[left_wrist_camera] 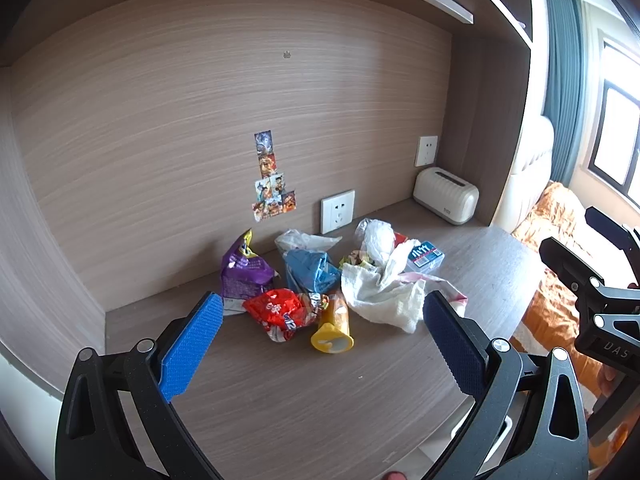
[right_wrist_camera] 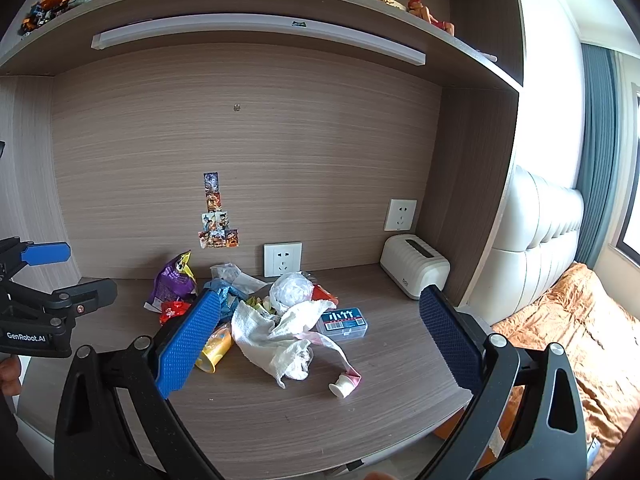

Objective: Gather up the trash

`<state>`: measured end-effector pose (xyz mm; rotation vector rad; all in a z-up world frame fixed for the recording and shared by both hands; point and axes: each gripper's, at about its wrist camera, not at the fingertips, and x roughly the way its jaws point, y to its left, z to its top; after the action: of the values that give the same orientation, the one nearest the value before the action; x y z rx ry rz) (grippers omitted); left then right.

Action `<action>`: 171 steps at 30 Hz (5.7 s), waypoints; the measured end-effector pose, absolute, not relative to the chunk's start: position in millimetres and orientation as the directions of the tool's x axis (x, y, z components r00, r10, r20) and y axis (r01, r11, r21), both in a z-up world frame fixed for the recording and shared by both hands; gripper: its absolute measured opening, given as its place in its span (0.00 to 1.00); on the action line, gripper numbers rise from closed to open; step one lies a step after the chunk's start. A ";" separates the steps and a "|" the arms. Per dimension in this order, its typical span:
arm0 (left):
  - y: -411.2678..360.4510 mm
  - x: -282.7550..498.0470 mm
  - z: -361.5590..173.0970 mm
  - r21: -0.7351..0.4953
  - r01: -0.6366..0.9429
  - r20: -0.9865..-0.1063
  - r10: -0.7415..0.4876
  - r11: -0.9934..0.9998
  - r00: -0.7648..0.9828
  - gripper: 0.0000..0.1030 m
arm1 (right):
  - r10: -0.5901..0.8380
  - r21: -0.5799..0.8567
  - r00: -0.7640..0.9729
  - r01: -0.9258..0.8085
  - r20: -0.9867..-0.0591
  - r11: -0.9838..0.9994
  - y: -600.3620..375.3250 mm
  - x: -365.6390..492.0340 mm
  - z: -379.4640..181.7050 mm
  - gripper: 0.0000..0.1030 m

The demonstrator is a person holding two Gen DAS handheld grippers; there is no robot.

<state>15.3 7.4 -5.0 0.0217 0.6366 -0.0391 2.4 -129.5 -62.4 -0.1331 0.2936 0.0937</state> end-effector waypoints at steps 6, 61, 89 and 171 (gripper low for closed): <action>7.4 15.1 -5.2 0.007 0.042 -0.594 -0.030 0.999 0.804 0.95 | 0.074 -0.118 0.953 -0.113 -0.295 0.987 -129.0 2.2 -63.2 0.97; 8.9 22.8 -16.1 0.000 0.044 -0.615 -0.035 0.999 0.788 0.95 | 0.083 -0.117 0.948 -0.124 -0.307 0.985 -125.9 8.8 -68.0 0.96; -2.5 114.8 -176.5 0.126 0.186 -0.746 -0.031 0.974 0.665 0.88 | -0.008 -0.142 0.816 -0.091 -0.579 0.986 -151.7 116.2 -201.6 0.97; -423.3 29.7 -393.7 -0.172 0.937 -0.857 -0.516 0.305 0.010 0.53 | -0.151 0.365 0.586 0.665 -0.796 0.652 -473.7 -63.1 -438.7 0.29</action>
<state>29.7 -423.3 -393.7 0.5275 1.0128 -1.2190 -63.1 -473.7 -438.7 0.7146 0.8118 -0.5259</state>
